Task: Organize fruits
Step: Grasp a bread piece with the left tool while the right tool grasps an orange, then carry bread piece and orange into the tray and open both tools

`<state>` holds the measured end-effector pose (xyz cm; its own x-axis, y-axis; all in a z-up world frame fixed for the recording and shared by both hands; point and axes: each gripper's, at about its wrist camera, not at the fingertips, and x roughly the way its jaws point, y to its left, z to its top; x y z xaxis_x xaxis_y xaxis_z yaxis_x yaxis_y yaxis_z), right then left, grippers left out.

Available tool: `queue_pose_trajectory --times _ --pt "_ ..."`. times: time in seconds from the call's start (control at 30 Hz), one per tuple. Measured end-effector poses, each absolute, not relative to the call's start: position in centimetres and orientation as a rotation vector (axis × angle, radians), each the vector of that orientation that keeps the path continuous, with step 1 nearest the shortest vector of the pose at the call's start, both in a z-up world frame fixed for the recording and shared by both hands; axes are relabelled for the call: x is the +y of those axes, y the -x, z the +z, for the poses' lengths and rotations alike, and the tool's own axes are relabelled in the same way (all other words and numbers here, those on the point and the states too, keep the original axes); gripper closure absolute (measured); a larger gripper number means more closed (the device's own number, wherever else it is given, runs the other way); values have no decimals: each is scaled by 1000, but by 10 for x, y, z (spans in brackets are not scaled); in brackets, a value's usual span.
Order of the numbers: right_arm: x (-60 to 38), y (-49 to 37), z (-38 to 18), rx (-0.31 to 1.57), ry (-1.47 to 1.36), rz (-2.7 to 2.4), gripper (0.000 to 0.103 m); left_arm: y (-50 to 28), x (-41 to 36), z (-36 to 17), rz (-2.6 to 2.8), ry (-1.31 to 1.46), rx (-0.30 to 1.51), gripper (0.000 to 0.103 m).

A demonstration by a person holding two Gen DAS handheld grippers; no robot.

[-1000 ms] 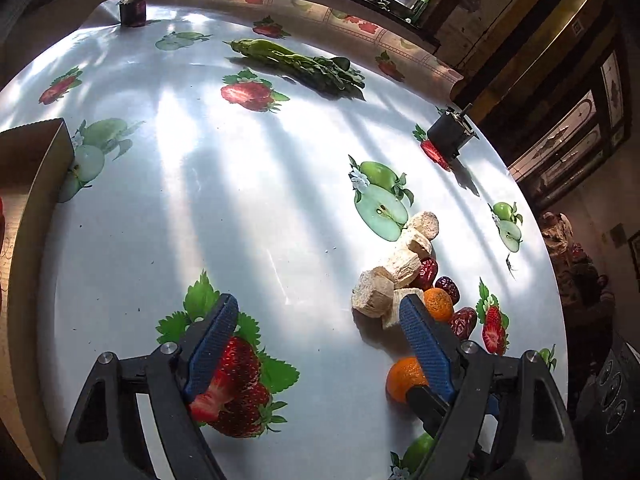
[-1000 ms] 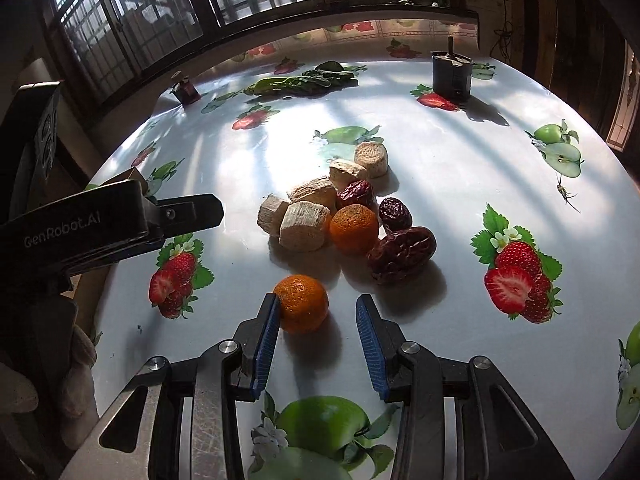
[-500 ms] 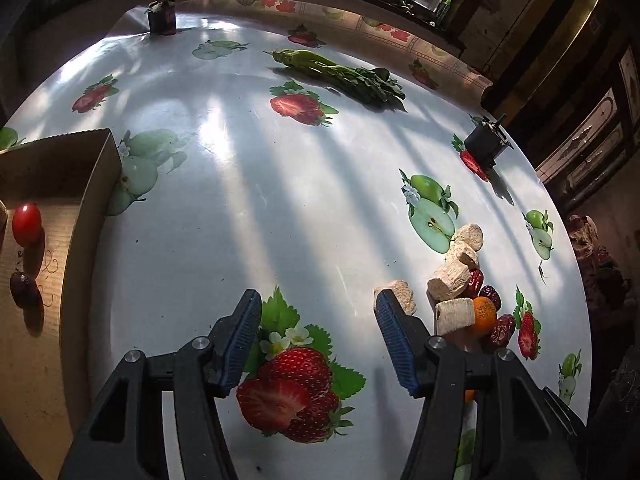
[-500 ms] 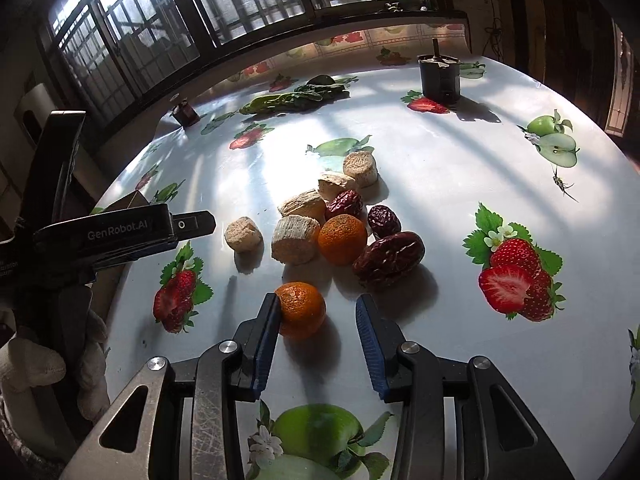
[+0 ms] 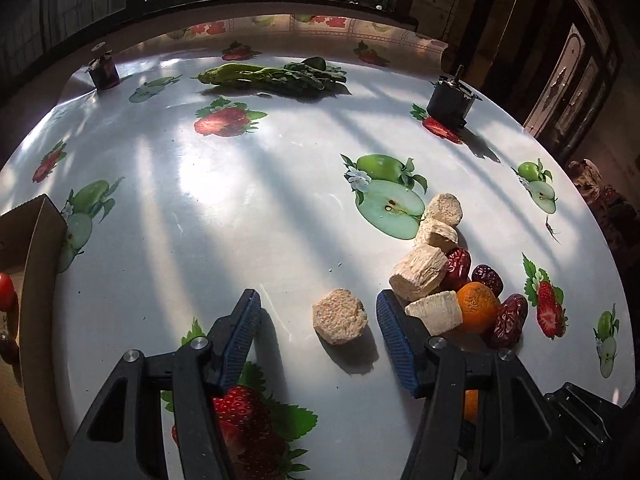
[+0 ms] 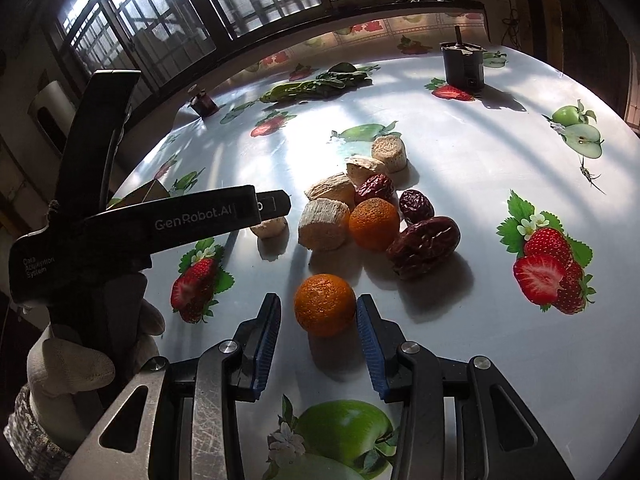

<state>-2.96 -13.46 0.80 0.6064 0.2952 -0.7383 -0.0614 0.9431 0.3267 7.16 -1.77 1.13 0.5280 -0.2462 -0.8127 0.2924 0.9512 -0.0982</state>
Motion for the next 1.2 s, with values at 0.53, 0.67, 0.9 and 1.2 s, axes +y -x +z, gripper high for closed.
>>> queue_pose_trajectory --times 0.53,0.67,0.9,1.2 --pt "-128 34 13 853 -233 203 69 4 76 76 -275 118 829 77" --pt "-114 42 28 844 -192 232 69 30 145 88 -187 184 827 77" --pt "-43 53 99 769 -126 429 69 31 259 75 31 236 873 76" --pt "107 -6 79 910 -27 611 68 9 305 32 101 274 1008 76"
